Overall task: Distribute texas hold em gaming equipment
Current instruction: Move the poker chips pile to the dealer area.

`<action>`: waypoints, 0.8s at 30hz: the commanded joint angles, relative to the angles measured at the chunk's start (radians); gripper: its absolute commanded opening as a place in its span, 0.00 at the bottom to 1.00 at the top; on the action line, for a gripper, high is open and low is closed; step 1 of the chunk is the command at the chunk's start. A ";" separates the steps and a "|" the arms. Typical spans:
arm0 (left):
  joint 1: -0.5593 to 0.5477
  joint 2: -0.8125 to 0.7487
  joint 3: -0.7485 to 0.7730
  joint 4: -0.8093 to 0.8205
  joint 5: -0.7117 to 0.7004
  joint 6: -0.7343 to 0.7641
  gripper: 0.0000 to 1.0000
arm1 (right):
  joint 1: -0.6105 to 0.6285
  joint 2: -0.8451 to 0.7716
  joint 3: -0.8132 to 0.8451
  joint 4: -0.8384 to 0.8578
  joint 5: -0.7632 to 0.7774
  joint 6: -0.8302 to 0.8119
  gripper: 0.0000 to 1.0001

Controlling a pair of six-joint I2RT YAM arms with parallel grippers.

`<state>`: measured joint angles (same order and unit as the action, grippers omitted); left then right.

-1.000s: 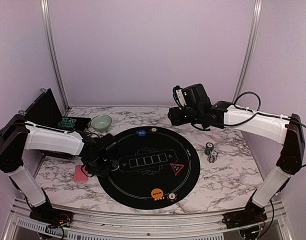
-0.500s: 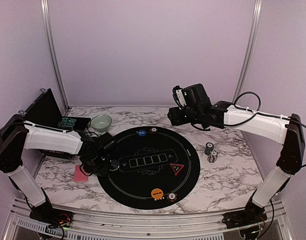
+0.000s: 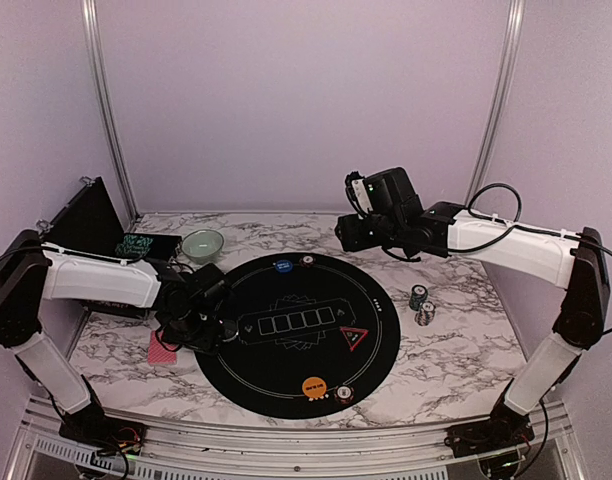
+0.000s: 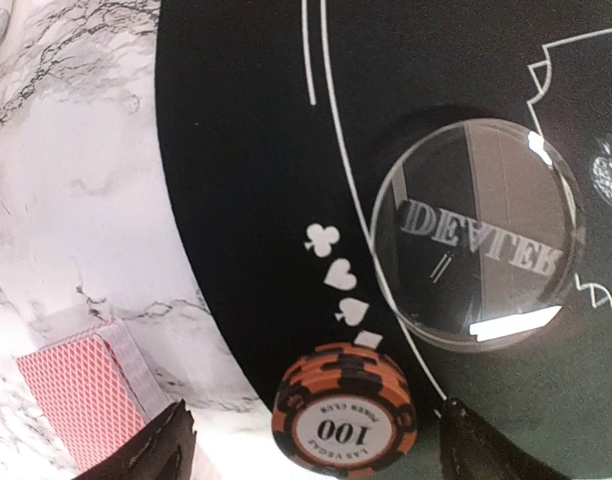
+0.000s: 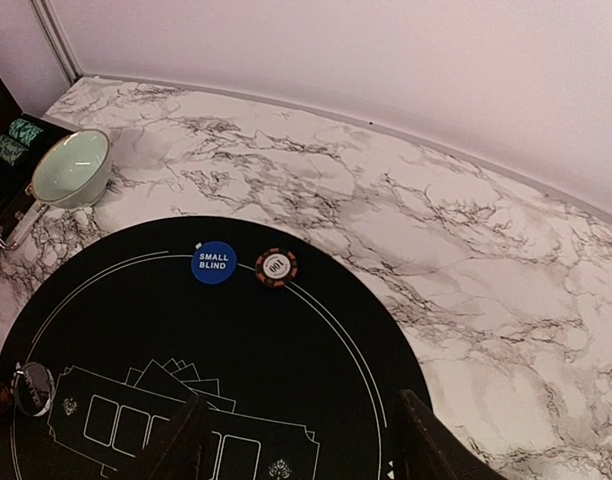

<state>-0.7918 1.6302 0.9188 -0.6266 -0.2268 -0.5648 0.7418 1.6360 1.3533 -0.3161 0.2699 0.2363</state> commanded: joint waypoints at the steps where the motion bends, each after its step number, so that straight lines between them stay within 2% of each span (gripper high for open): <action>1: 0.002 -0.055 0.043 -0.048 0.040 0.032 0.87 | -0.004 -0.004 0.015 -0.034 0.001 0.013 0.59; 8: 0.002 -0.086 0.120 -0.074 0.069 0.078 0.99 | -0.003 -0.020 0.006 -0.075 0.029 0.020 0.59; 16: 0.021 -0.050 0.262 -0.074 0.105 0.182 0.99 | -0.029 -0.043 -0.017 -0.162 0.056 0.043 0.59; 24: 0.092 0.050 0.464 -0.058 0.158 0.295 0.99 | -0.130 -0.125 -0.094 -0.250 0.012 0.093 0.59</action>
<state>-0.7341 1.6302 1.2911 -0.6716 -0.1108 -0.3511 0.6636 1.5803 1.2816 -0.4988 0.2970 0.2867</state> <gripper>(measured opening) 0.989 0.591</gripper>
